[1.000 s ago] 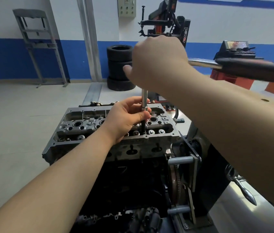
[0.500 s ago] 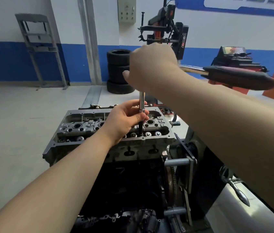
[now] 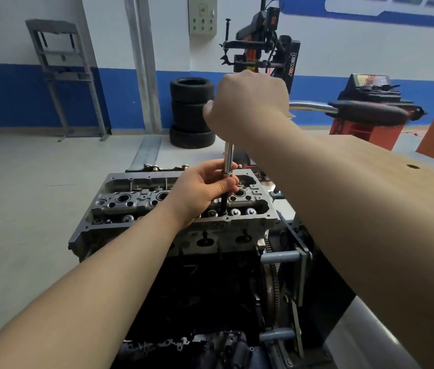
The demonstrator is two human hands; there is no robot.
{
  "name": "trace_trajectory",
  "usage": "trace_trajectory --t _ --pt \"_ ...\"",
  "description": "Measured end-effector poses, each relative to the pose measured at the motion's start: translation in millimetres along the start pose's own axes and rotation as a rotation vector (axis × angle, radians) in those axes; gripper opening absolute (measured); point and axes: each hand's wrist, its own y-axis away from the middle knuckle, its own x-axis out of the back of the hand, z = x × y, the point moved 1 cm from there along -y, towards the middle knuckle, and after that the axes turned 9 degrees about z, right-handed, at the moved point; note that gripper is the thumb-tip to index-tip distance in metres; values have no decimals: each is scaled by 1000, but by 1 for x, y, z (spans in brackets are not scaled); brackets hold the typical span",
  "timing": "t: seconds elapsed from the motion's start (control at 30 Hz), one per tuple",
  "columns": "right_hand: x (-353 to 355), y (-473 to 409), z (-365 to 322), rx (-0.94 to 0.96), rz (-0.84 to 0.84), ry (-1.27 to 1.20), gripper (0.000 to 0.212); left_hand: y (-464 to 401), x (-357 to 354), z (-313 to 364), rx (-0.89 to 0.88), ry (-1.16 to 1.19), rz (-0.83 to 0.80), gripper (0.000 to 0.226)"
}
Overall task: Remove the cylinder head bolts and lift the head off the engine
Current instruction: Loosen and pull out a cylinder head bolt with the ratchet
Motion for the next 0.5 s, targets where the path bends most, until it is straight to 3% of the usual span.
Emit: trace_trajectory --t 0.13,0.2,0.3,0.33,0.5 --pt "4 -1 -16 58 36 49 41 1 3 0 4 30 -2 29" --pt "0 0 -6 66 21 -120 42 2 4 2 -1 3 -35 33" --pt "0 2 14 -6 -56 -579 34 2 -1 4 -45 -103 -76 31" --pt "0 2 15 -23 -67 -600 32 2 -1 3 -56 -121 -76 30" --pt "2 -5 -11 37 -78 12 31 0 2 -3 -33 -38 -6 25"
